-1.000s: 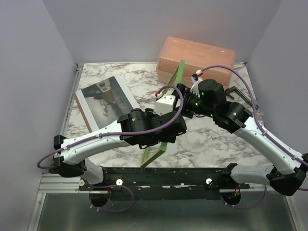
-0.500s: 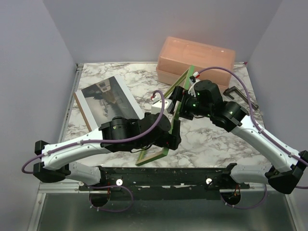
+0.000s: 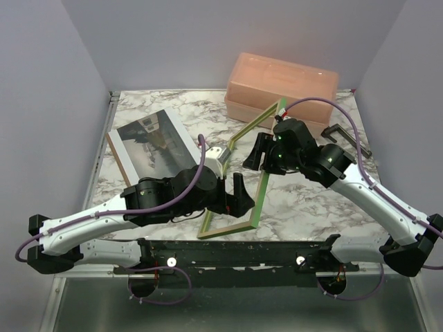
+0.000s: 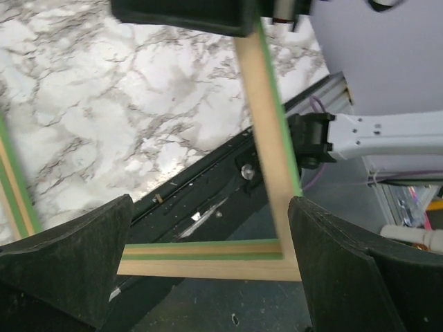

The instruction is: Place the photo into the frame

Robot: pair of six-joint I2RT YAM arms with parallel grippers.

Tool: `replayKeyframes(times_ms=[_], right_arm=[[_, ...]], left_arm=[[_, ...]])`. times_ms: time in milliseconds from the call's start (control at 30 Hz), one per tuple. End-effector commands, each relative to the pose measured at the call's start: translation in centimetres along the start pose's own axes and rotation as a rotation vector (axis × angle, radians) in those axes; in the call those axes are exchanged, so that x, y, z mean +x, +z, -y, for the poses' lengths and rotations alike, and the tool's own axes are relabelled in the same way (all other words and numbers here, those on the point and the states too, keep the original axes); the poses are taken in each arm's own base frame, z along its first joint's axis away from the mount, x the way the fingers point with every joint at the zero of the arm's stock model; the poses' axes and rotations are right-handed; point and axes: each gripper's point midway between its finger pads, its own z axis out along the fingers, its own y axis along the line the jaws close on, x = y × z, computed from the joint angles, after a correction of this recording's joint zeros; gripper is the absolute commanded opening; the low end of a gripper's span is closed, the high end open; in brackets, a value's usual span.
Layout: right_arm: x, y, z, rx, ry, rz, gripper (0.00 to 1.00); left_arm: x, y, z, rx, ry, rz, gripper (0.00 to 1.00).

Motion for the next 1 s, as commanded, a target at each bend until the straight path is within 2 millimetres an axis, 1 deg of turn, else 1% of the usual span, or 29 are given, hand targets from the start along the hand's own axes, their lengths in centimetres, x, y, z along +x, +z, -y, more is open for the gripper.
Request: replayKeyframes(times_ms=[0, 100, 200, 333, 433, 533, 633, 667, 700, 767, 967], right_arm=[[-0.4, -0.3, 2.6, 0.109, -0.066, 0.029, 0.61], [0.4, 0.2, 3.7, 0.136, -0.095, 0.01, 0.57], [1.2, 0.7, 5.2, 0.171, -0.124, -0.005, 0.56], [1.5, 1.0, 6.9, 0.22, -0.162, 0.004, 0.56], [1.5, 1.2, 8.0, 0.237, -0.19, 0.001, 0.56], [1.5, 1.7, 8.6, 0.228, -0.198, -0.003, 0.55], [1.9, 2.5, 9.2, 0.218, -0.187, -0.012, 0.54], [2.0, 2.6, 9.4, 0.22, -0.182, -0.013, 0.48], [2.0, 2.8, 9.8, 0.225, -0.178, -0.013, 0.45], [2.0, 3.0, 10.3, 0.236, -0.175, -0.011, 0.45], [1.9, 3.1, 11.6, 0.263, -0.175, -0.01, 0.44]], left_arm=[[1.0, 0.8, -3.7, -0.117, -0.088, -0.01, 0.96], [2.8, 1.4, -7.7, -0.26, -0.134, -0.056, 0.96], [5.2, 1.8, -11.8, -0.403, -0.157, -0.114, 0.95], [8.4, 2.8, -16.2, -0.518, -0.202, -0.168, 0.93], [10.6, 3.8, -18.7, -0.557, -0.244, -0.194, 0.91], [12.0, 4.3, -21.0, -0.597, -0.275, -0.2, 0.88], [13.1, 4.4, -23.5, -0.668, -0.298, -0.205, 0.85], [13.4, 4.2, -24.2, -0.691, -0.299, -0.207, 0.85], [13.6, 4.1, -24.9, -0.715, -0.301, -0.209, 0.84], [14.1, 4.1, -25.7, -0.729, -0.302, -0.22, 0.82], [15.5, 5.8, -26.4, -0.682, -0.314, -0.254, 0.72]])
